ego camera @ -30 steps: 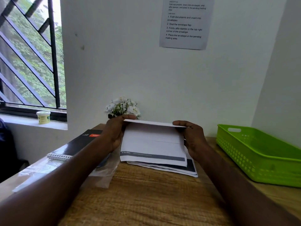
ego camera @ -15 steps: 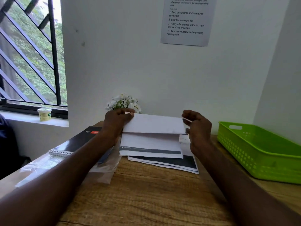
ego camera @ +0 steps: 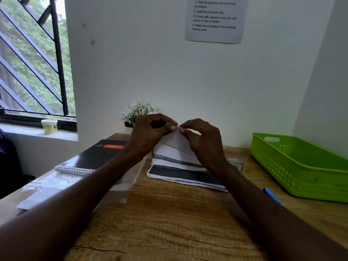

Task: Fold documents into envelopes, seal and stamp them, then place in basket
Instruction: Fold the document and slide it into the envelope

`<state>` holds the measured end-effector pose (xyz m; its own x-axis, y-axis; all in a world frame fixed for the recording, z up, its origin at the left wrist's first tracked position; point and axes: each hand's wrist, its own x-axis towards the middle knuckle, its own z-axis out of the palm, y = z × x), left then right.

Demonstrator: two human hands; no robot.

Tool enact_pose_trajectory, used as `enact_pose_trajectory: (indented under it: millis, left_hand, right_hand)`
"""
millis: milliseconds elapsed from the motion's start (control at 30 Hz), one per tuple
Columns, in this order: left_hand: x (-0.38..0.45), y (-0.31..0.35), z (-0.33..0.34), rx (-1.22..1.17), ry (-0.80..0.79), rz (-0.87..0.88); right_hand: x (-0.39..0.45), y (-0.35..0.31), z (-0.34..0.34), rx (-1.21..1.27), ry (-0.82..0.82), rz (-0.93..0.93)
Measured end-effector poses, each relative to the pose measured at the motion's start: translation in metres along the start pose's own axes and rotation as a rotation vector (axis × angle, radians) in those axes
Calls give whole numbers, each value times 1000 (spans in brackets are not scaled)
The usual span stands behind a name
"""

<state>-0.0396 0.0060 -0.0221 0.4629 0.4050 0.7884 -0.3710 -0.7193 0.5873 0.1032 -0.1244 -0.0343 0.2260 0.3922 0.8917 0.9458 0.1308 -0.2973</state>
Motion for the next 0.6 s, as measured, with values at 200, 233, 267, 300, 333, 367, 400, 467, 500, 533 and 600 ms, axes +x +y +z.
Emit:
enact_pose_trajectory:
  millis: [200, 233, 267, 300, 333, 367, 400, 467, 500, 533, 600]
  left_hand:
    - [3, -2, -2, -48, 47, -78]
    - [4, -3, -4, -64, 64, -104]
    - [6, -4, -7, -85, 83, -129]
    - [7, -6, -10, -107, 101, -154]
    - [8, -8, -13, -127, 116, -178]
    - [8, -9, -16, -145, 131, -201]
    - [9, -10, -19, -163, 144, -221]
    - [10, -11, -24, -201, 167, -255]
    - [10, -12, -26, -213, 174, -267]
    - [10, -12, -27, -222, 179, -279]
    - [9, -15, -28, -247, 196, -316]
  right_hand:
    - [2, 0, -2, -111, 41, -46]
    - [2, 3, -4, -130, 53, -27]
    - [3, 6, -6, -148, 67, 2]
    - [3, 10, -8, -166, 84, 35]
    - [3, 13, -11, -182, 101, 70]
    - [2, 16, -13, -196, 114, 105]
    - [2, 19, -16, -210, 126, 141]
    - [1, 25, -19, -240, 148, 228]
    - [0, 27, -19, -249, 158, 279]
    - [0, 28, -20, -251, 171, 332]
    - [-1, 29, -21, -246, 215, 452]
